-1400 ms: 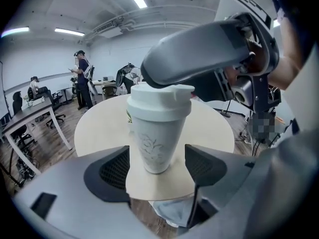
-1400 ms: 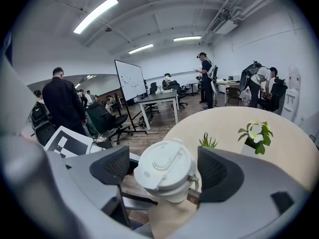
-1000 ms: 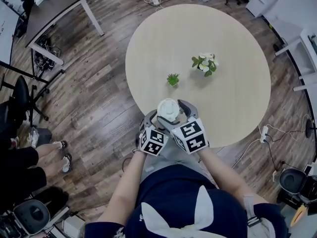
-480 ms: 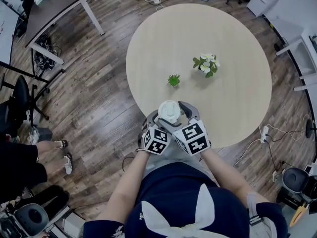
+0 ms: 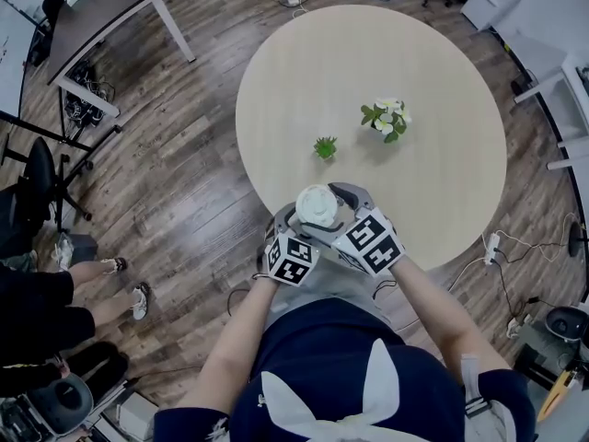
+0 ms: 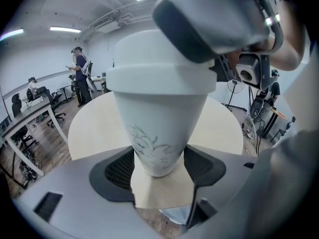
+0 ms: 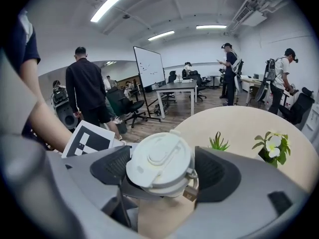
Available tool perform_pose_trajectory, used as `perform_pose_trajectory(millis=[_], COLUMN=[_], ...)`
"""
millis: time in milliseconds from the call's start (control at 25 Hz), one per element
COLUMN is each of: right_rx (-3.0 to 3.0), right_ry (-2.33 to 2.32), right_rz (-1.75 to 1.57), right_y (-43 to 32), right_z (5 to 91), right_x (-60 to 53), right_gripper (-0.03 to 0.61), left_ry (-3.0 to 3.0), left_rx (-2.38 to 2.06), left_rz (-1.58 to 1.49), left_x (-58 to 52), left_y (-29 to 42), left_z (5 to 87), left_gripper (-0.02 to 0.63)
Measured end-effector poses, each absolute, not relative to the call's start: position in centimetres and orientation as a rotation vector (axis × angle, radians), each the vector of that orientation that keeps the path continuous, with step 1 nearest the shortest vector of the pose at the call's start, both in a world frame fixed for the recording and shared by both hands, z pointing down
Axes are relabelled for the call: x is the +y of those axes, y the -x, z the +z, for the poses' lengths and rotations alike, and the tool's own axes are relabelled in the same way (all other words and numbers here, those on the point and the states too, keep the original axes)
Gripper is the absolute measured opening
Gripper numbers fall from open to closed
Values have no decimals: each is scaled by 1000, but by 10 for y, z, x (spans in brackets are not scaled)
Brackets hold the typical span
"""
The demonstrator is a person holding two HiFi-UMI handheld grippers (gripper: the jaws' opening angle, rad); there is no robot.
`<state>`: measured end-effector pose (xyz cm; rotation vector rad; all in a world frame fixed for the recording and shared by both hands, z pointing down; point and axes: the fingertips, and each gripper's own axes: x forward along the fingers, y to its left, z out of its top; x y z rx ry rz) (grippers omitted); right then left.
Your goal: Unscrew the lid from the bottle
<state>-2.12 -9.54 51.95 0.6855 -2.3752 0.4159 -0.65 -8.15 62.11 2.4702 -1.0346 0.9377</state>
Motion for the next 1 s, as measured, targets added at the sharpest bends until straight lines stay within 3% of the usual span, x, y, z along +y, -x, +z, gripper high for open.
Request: perform_pose_trajectory(millis=[1000], right_rx=[-1945], right_ry=[276], right_rz=[-83], right_y=[21], right_z=[529], right_x=[-76], right_gripper=[403], left_ry=[-2498], left_rx=[-975], left_rz=[962], left_x=[-81], left_y=[7], left_z=[620], left_gripper=[318])
